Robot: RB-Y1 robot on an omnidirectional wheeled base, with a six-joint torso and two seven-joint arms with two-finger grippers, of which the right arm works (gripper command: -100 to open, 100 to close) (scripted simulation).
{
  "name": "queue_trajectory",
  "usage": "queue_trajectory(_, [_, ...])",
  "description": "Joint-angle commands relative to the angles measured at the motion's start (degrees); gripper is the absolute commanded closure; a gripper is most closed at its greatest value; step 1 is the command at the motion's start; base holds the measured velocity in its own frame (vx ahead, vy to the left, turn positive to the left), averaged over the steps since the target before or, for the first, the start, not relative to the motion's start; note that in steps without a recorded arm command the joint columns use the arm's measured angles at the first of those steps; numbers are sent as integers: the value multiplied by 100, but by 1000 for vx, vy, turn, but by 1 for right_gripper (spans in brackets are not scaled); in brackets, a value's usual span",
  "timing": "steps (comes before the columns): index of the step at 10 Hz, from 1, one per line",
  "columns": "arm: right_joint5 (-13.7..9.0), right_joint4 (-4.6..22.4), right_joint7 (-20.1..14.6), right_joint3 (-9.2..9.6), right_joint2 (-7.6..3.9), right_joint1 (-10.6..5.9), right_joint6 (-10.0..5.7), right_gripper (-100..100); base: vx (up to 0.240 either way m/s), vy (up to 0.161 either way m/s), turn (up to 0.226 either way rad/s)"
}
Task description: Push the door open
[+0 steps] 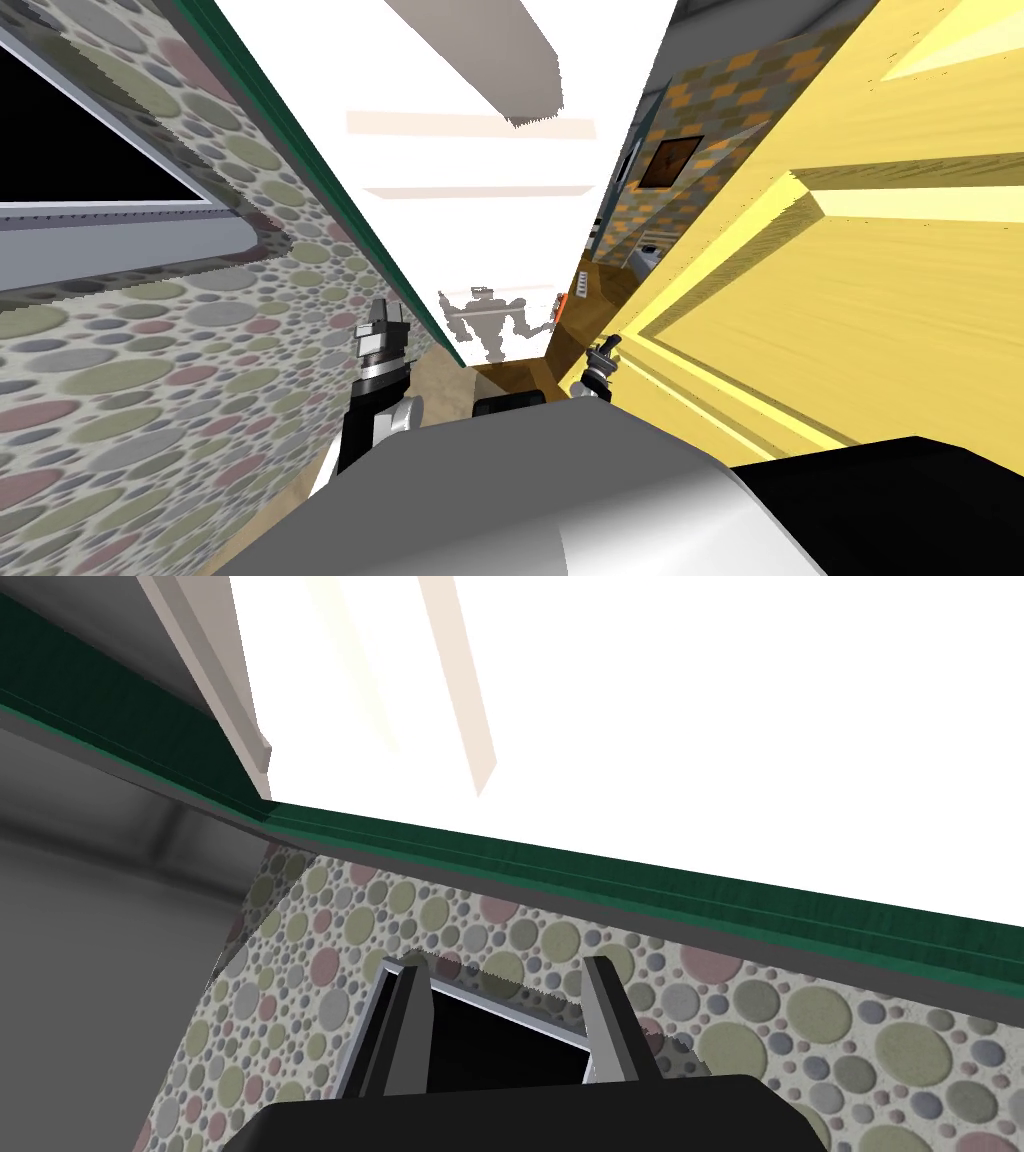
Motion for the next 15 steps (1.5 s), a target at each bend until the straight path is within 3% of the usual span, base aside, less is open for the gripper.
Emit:
queue_trajectory(1, [-112, 121, 123, -277, 42, -120, -196, 100, 85, -111, 105])
queue_trajectory(7, [-499, 454, 550, -1023, 352, -490, -478, 100, 78, -106, 104])
queue_trajectory(8, [-499, 454, 550, -1023, 352, -490, -478, 100, 52, -84, 14])
queue_trajectory(15, [-840, 747, 927, -1680, 631, -816, -727, 100, 66, -88, 67])
